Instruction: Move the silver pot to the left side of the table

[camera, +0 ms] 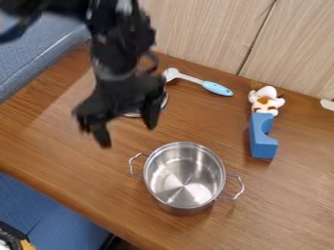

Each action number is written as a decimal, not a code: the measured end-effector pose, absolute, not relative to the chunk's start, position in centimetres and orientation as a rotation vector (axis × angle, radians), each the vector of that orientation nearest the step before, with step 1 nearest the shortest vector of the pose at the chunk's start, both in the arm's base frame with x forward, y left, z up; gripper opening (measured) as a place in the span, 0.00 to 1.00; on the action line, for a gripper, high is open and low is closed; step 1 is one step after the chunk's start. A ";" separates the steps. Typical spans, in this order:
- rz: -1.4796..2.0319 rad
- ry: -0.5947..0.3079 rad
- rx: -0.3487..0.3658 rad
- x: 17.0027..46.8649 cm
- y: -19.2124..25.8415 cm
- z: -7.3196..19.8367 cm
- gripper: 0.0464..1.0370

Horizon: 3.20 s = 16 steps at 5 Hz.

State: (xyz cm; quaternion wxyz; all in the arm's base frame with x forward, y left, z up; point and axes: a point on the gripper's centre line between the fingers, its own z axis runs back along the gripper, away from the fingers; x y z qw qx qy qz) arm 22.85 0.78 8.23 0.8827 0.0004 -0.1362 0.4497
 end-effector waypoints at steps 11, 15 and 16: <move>0.761 -0.230 0.045 22.0 -3.0 2.3 0.04; 1.181 -0.315 -0.023 23.5 10.5 6.9 0.04; 1.260 -0.296 -0.006 23.9 12.8 4.3 0.04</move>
